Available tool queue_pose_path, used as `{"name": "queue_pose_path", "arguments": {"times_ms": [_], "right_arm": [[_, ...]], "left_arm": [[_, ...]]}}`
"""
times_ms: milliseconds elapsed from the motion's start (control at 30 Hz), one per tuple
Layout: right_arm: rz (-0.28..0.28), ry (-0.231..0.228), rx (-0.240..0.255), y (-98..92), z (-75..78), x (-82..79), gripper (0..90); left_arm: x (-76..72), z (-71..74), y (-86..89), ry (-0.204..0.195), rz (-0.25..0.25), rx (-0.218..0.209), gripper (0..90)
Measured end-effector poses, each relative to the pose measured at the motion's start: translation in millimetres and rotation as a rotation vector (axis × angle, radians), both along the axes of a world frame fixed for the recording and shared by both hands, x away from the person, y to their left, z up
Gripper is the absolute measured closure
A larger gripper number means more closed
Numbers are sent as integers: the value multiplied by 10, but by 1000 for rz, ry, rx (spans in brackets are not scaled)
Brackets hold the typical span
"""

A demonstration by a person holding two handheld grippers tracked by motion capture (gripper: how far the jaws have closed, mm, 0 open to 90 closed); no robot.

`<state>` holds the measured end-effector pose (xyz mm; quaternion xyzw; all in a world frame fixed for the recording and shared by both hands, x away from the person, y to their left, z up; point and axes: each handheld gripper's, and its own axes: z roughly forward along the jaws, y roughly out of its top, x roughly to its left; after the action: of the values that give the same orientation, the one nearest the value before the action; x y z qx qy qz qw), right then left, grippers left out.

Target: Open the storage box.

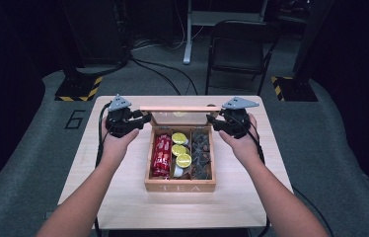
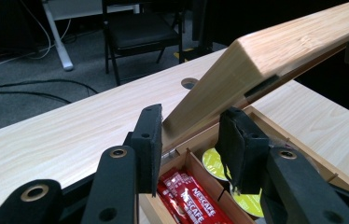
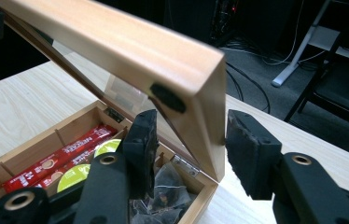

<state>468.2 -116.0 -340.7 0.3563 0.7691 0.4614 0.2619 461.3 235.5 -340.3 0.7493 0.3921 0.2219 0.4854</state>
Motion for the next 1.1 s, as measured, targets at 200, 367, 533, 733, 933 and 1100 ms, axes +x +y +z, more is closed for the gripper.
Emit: {"name": "queue_pose_path", "arguments": {"times_ms": [200,367,533,733,933,1100], "right_arm": [[-1,-1,-11,-7,-29,49,552],[-1,15,4,-25,-64,123,562],[-8,39,6,-9,-118,188,530],[-11,48,24,-21,-181,260,535],[-17,60,23,-41,-242,348,557],[-29,64,7,-6,-285,394,562]], "left_arm": [[52,34,-12,4,6,9,609],[102,38,5,0,-5,-1,608],[131,60,-11,3,6,7,611],[186,81,-16,10,13,0,612],[256,111,-24,11,20,8,617],[295,119,-30,14,29,-2,618]]}}
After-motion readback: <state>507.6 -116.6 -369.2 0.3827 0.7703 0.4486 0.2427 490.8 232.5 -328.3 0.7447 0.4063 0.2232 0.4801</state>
